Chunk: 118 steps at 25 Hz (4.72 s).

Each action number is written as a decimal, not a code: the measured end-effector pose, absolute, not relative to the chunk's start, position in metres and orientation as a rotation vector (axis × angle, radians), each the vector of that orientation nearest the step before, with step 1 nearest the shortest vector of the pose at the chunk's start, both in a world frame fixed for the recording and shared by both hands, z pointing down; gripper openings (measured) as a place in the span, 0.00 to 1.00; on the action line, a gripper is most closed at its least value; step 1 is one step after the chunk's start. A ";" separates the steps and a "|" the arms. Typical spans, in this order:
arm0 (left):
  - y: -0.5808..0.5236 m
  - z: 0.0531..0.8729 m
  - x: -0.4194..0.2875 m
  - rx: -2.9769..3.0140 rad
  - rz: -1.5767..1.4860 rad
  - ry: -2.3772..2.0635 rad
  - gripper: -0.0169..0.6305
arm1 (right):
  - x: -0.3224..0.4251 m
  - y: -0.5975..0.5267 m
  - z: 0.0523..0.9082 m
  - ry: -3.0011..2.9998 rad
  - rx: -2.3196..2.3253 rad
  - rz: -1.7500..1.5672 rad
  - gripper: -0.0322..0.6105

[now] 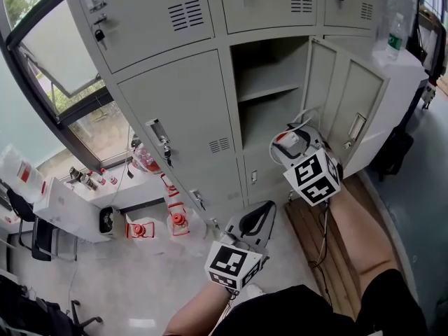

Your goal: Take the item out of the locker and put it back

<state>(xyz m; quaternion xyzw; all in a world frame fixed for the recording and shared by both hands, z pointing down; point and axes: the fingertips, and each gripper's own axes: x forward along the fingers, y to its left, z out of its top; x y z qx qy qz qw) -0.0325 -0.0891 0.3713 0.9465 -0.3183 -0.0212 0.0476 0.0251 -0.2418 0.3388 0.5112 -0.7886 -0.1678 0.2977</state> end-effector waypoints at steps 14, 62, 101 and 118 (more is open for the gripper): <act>-0.037 0.380 0.025 2.826 -0.030 -1.059 0.05 | 0.051 -0.167 0.337 -2.226 1.257 -0.462 0.50; 0.026 0.407 0.110 2.757 0.019 -1.147 0.05 | 0.135 -0.060 0.383 -2.343 1.192 -0.359 0.50; -0.069 0.401 -0.064 2.821 0.028 -1.092 0.05 | -0.018 -0.186 0.378 -2.300 1.344 -0.294 0.50; -0.173 0.405 -0.028 2.771 0.038 -1.159 0.05 | 0.008 -0.304 0.394 -2.324 1.275 -0.267 0.50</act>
